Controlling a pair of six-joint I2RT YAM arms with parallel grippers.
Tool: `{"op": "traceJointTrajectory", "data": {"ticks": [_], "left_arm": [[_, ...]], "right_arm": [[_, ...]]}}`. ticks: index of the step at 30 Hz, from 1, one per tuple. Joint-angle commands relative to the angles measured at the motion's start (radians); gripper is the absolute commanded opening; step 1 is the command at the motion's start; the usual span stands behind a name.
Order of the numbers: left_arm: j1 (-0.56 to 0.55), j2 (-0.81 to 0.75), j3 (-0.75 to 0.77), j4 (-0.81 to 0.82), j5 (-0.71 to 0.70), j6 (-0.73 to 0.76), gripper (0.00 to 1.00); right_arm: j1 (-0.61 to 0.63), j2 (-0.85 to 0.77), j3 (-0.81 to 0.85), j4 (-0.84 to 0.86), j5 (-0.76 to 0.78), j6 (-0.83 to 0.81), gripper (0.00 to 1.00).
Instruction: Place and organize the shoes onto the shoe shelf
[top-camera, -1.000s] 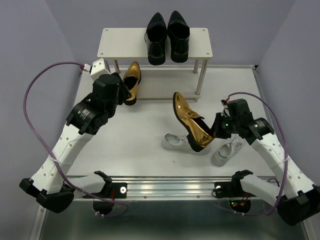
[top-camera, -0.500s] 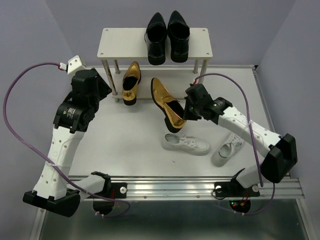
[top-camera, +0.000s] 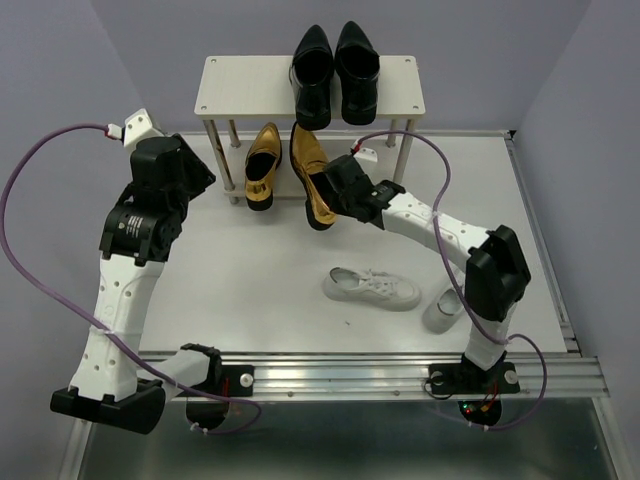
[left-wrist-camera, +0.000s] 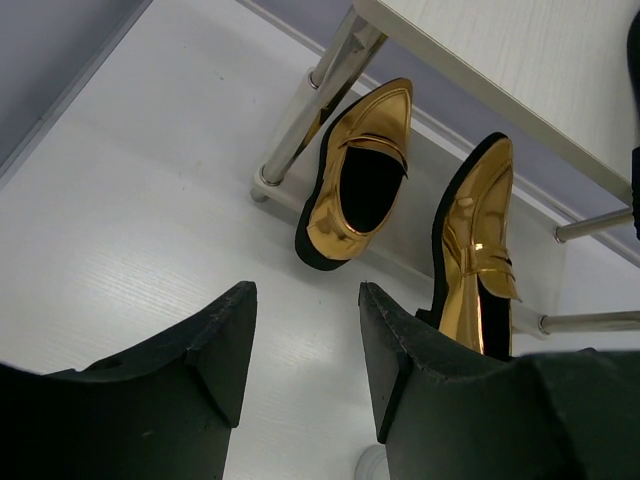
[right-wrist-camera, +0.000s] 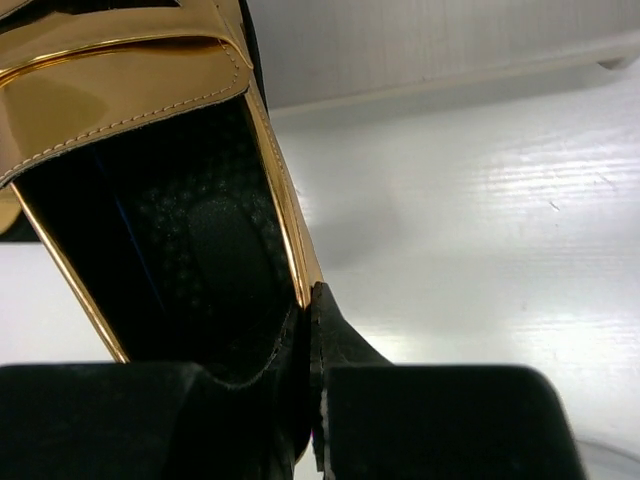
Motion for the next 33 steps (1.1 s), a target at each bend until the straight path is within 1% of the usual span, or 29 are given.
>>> {"op": "traceJointTrajectory", "data": {"ticks": [1, 5, 9, 20, 22, 33], "left_arm": [[0.009, -0.033, 0.029, 0.026, 0.007, 0.011, 0.56], [0.012, -0.042, 0.024, 0.028, 0.006, 0.005, 0.56], [0.014, -0.045, 0.021, 0.022, 0.004, 0.005, 0.56], [0.019, -0.061, 0.015, 0.011, 0.004, 0.007, 0.56], [0.019, -0.065, 0.014, 0.008, 0.004, 0.007, 0.56], [0.020, -0.081, 0.014, -0.013, 0.001, 0.017, 0.56]], "right_arm": [[0.021, 0.030, 0.136, 0.182, 0.136, 0.070, 0.01], [0.031, 0.127, 0.212, 0.188, 0.179, 0.099, 0.01], [0.041, 0.188, 0.287, 0.187, 0.228, 0.123, 0.01], [0.068, 0.313, 0.439, 0.178, 0.328, 0.163, 0.01], [0.068, 0.320, 0.442, 0.173, 0.360, 0.176, 0.01], [0.077, 0.415, 0.493, 0.187, 0.409, 0.231, 0.01]]}}
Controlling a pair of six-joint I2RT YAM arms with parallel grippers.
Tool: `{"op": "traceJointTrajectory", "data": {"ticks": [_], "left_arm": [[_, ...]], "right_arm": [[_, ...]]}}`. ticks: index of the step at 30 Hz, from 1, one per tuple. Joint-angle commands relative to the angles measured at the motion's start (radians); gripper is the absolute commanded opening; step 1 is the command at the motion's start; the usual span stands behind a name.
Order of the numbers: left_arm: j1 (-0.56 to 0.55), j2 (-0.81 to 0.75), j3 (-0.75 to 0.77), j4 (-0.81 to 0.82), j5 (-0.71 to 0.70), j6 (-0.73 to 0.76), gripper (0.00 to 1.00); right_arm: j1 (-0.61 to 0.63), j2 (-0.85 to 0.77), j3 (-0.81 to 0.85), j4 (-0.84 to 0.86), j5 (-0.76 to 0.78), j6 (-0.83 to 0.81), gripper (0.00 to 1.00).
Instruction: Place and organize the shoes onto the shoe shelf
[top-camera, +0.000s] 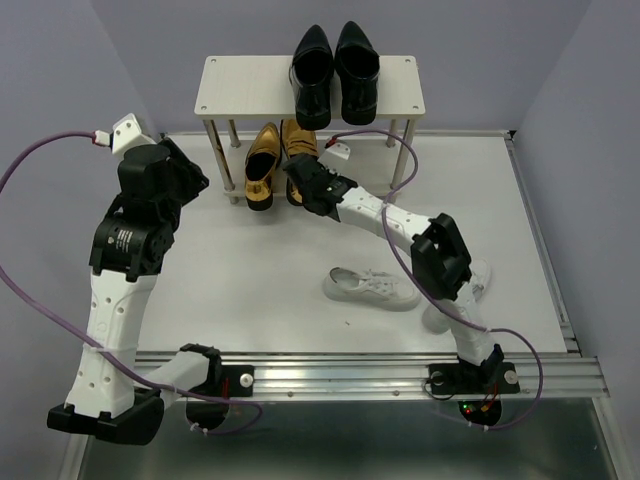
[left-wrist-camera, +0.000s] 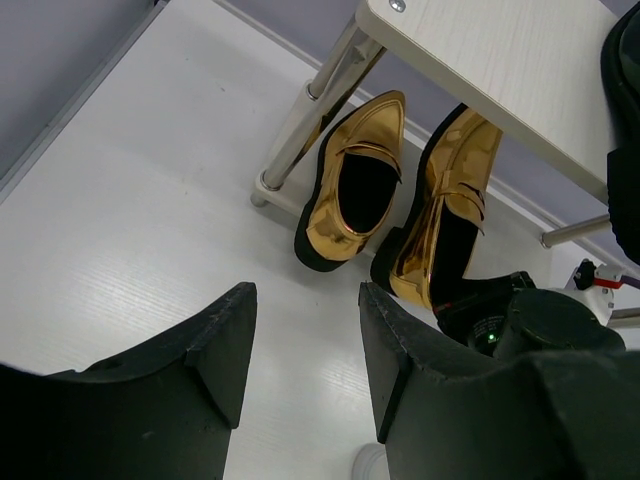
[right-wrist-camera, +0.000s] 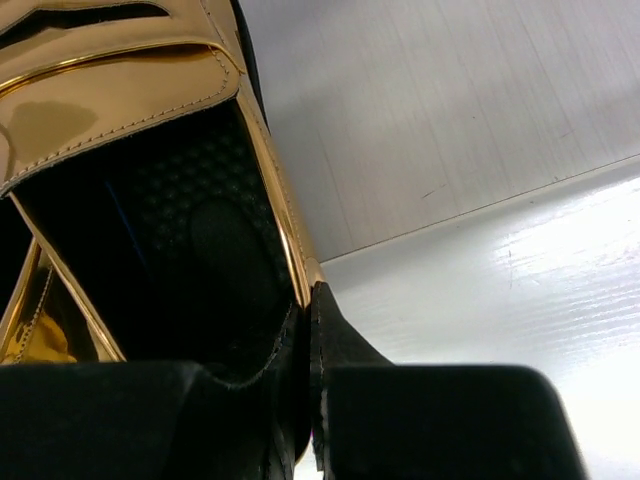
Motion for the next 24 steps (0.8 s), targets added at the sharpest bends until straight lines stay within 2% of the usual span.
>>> {"op": "traceJointTrajectory", "data": {"ticks": [1, 15, 17, 18, 19, 20, 21, 24], "left_arm": [[0.009, -0.028, 0.014, -0.001, -0.005, 0.018, 0.56], [0.007, -0.038, 0.009, -0.007, -0.005, 0.022, 0.56], [0.007, -0.041, 0.006, -0.009, -0.005, 0.022, 0.56], [0.007, -0.045, 0.004, -0.007, -0.007, 0.022, 0.56], [0.007, -0.045, 0.003, -0.009, -0.007, 0.022, 0.56], [0.007, -0.046, 0.001, -0.009, -0.007, 0.022, 0.56], [0.007, -0.049, 0.000, -0.010, -0.007, 0.022, 0.56], [0.007, -0.052, -0.006, -0.007, -0.005, 0.020, 0.56]], "right_arm": [[0.010, 0.011, 0.070, 0.146, 0.102, 0.062, 0.01], [0.019, 0.061, 0.110, 0.155, 0.116, 0.053, 0.01], [0.019, 0.061, 0.109, 0.161, 0.110, 0.050, 0.12], [0.019, 0.058, 0.107, 0.169, 0.101, 0.041, 0.33], [0.019, 0.057, 0.106, 0.174, 0.097, 0.035, 0.33], [0.019, 0.054, 0.103, 0.180, 0.094, 0.030, 0.44], [0.019, 0.046, 0.098, 0.200, 0.085, 0.015, 0.48], [0.019, 0.038, 0.090, 0.220, 0.076, -0.005, 0.50]]}}
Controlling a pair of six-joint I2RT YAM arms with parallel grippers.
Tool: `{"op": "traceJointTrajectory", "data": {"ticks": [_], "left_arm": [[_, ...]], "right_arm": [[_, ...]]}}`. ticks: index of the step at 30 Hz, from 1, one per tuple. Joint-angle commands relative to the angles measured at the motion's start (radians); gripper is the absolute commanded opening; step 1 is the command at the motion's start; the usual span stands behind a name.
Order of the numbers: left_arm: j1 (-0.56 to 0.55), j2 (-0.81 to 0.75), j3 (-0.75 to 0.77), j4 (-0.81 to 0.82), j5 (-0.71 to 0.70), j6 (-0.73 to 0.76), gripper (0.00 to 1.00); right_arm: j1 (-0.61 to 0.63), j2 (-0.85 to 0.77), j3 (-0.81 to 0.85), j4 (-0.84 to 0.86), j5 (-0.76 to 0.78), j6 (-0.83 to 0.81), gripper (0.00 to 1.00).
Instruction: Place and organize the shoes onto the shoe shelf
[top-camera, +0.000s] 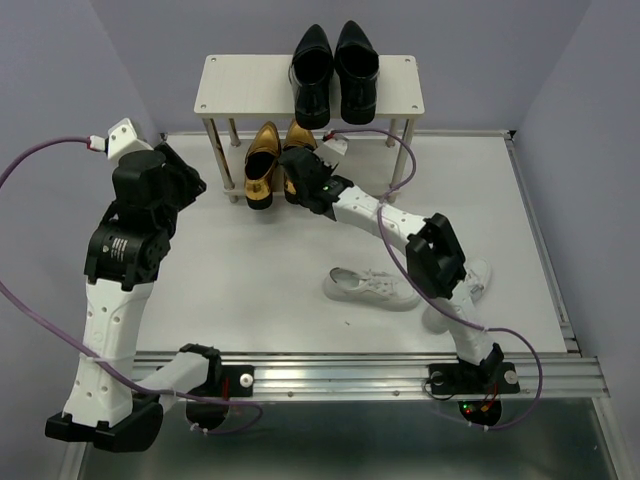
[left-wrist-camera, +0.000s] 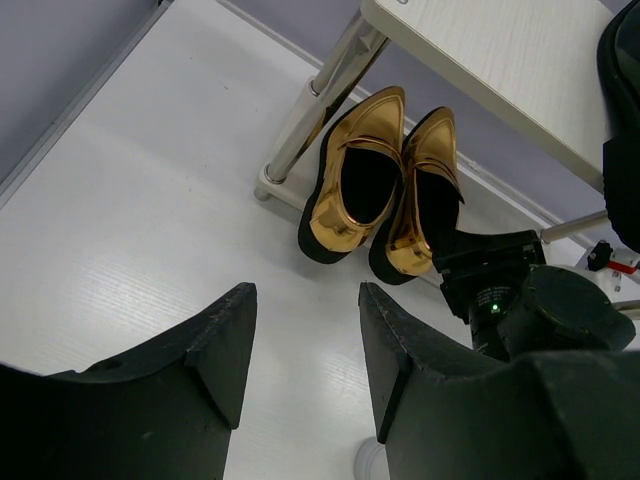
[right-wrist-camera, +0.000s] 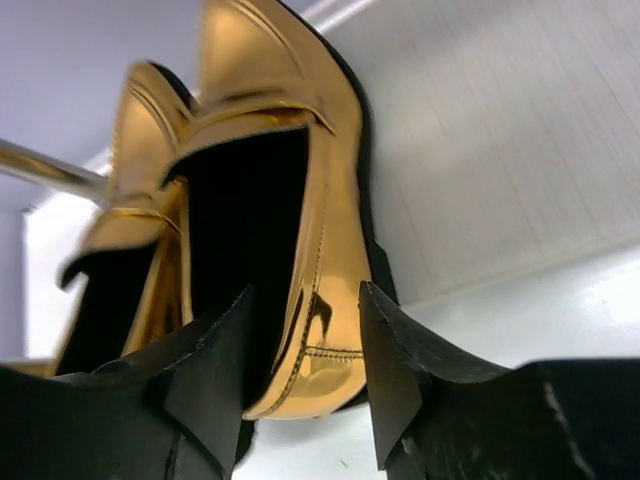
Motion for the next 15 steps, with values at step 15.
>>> {"op": "traceJointTrajectory", "data": {"ticks": [15], "left_arm": [[0.009, -0.033, -0.036, 0.023, 0.003, 0.013, 0.56]], "right_arm": [[0.028, -0.042, -0.020, 0.123, -0.014, -0.049, 0.60]]}}
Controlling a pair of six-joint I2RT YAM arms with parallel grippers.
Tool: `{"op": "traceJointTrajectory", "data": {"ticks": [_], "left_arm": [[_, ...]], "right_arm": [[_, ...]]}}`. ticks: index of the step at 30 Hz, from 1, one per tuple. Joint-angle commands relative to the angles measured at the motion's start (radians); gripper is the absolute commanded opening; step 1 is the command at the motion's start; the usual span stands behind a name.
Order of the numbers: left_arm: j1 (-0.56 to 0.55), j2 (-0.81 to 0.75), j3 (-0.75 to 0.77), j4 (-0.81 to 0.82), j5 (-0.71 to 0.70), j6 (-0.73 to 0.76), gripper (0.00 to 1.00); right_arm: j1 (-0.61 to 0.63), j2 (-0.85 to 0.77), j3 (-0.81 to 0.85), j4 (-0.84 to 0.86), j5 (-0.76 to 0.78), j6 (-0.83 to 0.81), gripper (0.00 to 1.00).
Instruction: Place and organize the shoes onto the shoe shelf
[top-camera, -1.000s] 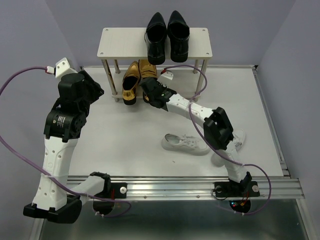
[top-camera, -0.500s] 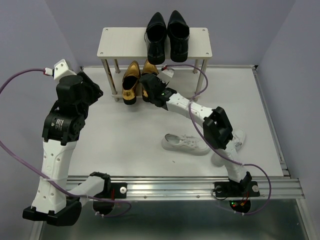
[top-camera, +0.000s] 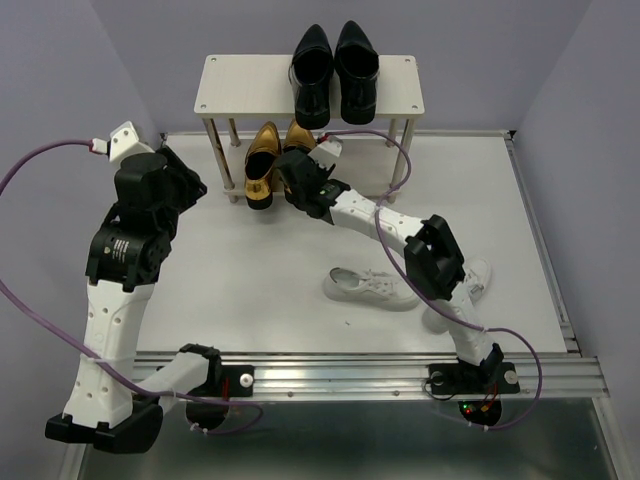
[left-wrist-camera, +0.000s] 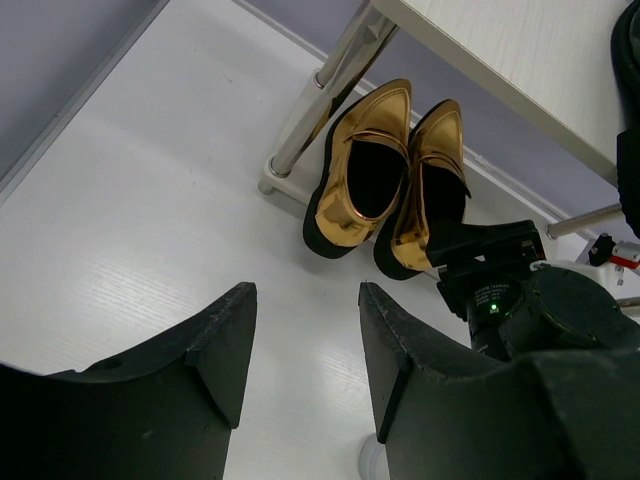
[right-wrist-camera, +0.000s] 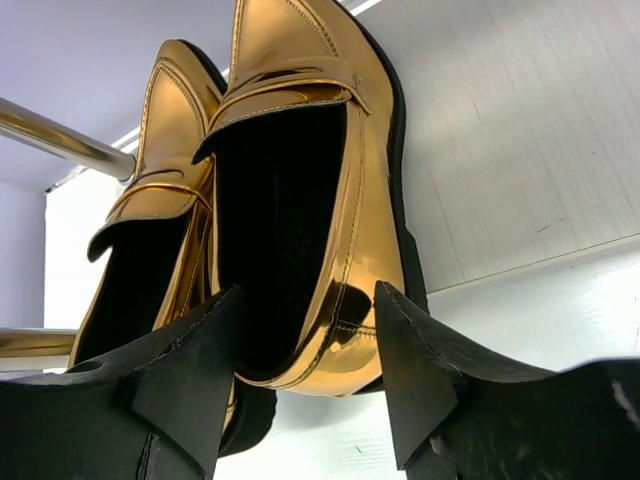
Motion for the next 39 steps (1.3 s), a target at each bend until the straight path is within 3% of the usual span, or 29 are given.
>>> {"op": "traceJointTrajectory", "data": {"ticks": [1, 4, 10, 13, 27, 31, 34, 39], "left_arm": [[0.009, -0.021, -0.015, 0.025, 0.004, 0.012, 0.56], [0.009, -0.021, -0.015, 0.027, 0.004, 0.012, 0.56], [0.010, -0.029, -0.015, 0.022, 0.001, 0.012, 0.56], [0.009, -0.030, -0.015, 0.022, -0.001, 0.010, 0.56], [0.009, -0.041, -0.020, 0.016, -0.001, 0.005, 0.56], [0.009, -0.042, -0.021, 0.016, 0.002, 0.004, 0.56], [0.009, -0.046, -0.020, 0.013, 0.001, 0.002, 0.56], [0.009, -0.046, -0.026, 0.020, 0.010, -0.001, 0.56]], "right_arm": [[0.014, -0.045, -0.023, 0.048, 0.007, -0.015, 0.60], [0.014, -0.047, -0.032, 0.048, 0.011, -0.015, 0.50], [0.014, -0.041, -0.037, 0.050, -0.012, -0.015, 0.20], [0.014, -0.036, -0.026, 0.059, -0.034, -0.038, 0.01], [0.014, 0.021, 0.065, 0.079, -0.172, -0.076, 0.02], [0.014, 0.045, 0.104, 0.064, -0.195, -0.062, 0.35], [0.014, 0.036, 0.095, 0.062, -0.192, -0.068, 0.44], [0.014, -0.001, 0.055, 0.074, -0.198, -0.074, 0.44]]}}
